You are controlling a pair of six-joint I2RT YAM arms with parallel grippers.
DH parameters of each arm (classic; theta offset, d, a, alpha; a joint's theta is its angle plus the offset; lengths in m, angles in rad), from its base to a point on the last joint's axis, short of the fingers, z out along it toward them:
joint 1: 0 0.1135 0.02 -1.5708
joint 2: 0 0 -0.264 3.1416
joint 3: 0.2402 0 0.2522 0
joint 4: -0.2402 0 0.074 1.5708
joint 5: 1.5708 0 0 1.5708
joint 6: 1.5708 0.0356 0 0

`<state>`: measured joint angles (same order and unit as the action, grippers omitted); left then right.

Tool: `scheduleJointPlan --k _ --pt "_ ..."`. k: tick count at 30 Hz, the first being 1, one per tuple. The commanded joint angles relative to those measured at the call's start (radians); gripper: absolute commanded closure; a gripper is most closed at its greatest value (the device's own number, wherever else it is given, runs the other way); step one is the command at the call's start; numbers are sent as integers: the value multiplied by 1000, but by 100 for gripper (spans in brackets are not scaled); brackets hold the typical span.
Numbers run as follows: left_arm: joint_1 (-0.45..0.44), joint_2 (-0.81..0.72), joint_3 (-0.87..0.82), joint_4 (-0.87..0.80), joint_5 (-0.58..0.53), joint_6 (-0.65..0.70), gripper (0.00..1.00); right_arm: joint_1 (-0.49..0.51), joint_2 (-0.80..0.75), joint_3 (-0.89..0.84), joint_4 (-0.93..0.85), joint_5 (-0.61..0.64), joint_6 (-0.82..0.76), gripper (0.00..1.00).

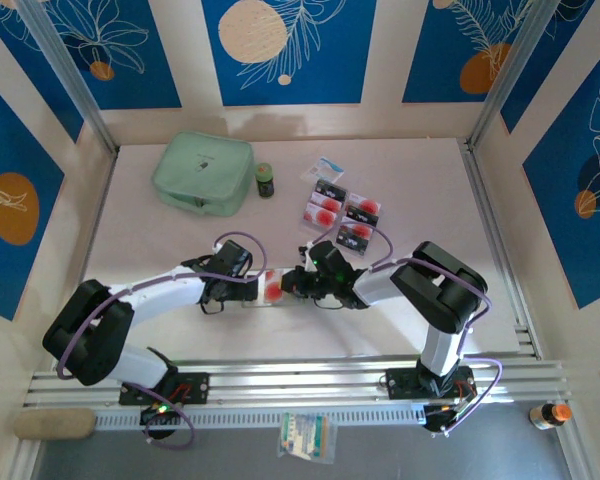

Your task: Put the credit cards into the card holder

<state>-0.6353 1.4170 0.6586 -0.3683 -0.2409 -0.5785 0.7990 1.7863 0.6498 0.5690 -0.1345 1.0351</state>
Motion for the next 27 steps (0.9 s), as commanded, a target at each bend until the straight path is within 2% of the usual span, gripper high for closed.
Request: scheduleJointPlan --k 1,16,20,22,24,27 --pt "-7 2 -17 -22 -14 -10 0 11 37 8 -47 6 3 100" --pt "-7 3 -17 -15 -14 -9 0 14 55 35 -89 -29 -6 99" --pt "-7 5 -16 -17 -14 -9 0 -1 26 51 -155 -49 -46 77" --pt "-7 5 -16 -16 -14 -9 0 -15 -8 67 -224 -50 -83 70" --pt "-7 6 -16 -14 -14 -9 0 -27 -50 91 -314 -42 -135 67" --pt "-7 6 -17 -9 -14 -8 0 -35 -94 140 -434 -26 -206 66"
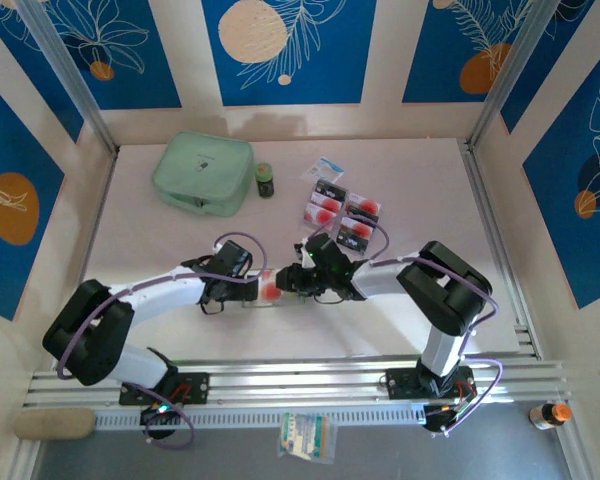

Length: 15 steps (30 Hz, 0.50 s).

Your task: Put the credit cards into the card holder

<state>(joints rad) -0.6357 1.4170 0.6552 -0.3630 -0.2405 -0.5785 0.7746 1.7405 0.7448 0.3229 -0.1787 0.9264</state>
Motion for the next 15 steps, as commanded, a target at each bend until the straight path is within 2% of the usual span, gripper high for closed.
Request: scheduleJointPlan --k 1,5,15 --pt "-7 7 -13 -15 -14 -10 0 -12 -56 63 -219 22 -116 67" --pt "-7 8 -13 -12 -14 -11 0 -3 -43 137 -306 22 -170 70" --pt "-7 0 -12 -14 -16 -12 0 35 88 237 -367 26 -184 88"
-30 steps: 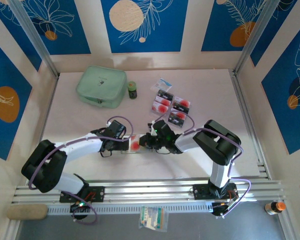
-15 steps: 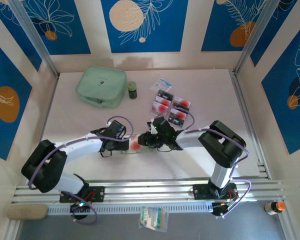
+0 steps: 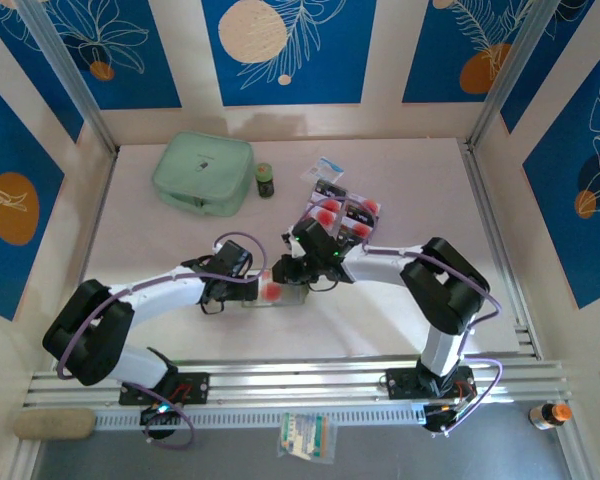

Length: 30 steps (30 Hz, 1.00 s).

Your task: Put the credit cards into the card holder

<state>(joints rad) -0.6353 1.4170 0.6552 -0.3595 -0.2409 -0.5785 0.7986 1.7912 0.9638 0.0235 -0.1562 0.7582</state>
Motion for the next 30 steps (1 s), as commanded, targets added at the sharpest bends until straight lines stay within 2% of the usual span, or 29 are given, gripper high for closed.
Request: scheduleJointPlan --k 1,7,14,21,30 --pt "-7 0 -12 -17 -15 -11 0 13 52 25 -72 5 -16 90" --pt "-7 -3 -5 -17 -17 -11 0 36 131 84 -79 -13 -3 95" --pt "-7 -52 15 -49 -53 -26 0 60 157 119 -87 -5 3 97" --pt "-5 -98 -19 -56 -73 -81 0 51 117 99 -82 -6 7 96" --pt "-4 -71 -76 -16 -50 -134 0 45 26 94 -126 22 -27 95"
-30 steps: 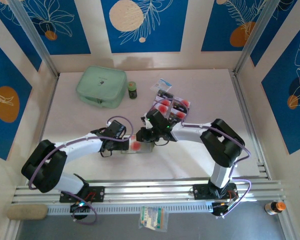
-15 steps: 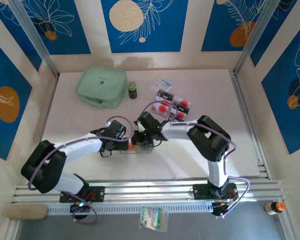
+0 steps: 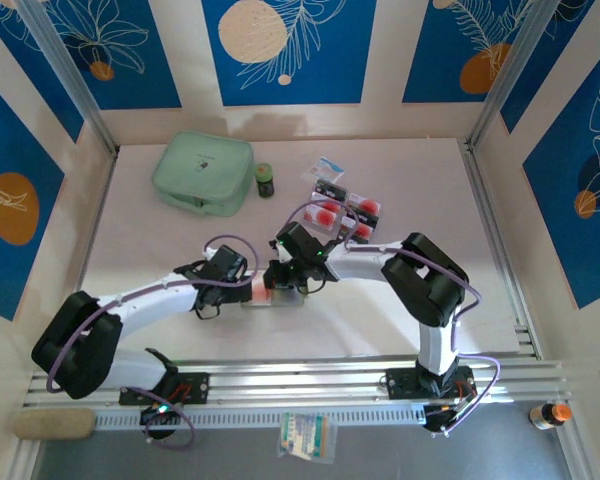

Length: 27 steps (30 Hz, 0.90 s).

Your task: Put the credit cards into the card holder

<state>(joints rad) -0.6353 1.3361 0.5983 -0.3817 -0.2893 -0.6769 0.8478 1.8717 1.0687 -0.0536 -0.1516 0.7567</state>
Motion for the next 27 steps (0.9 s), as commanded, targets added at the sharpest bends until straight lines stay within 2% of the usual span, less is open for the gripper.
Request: scheduleJointPlan --k 1,10,18,27 --pt "-4 11 -24 11 0 -39 0 -5 -58 -11 -55 21 -31 95" --pt "-4 11 -29 24 3 -38 0 1 -21 -15 -64 32 -36 96" --pt "-6 5 -27 24 6 -34 0 16 75 38 -78 14 -40 96" --pt "1 -30 41 -22 -19 2 0 28 112 88 -98 15 -30 97"
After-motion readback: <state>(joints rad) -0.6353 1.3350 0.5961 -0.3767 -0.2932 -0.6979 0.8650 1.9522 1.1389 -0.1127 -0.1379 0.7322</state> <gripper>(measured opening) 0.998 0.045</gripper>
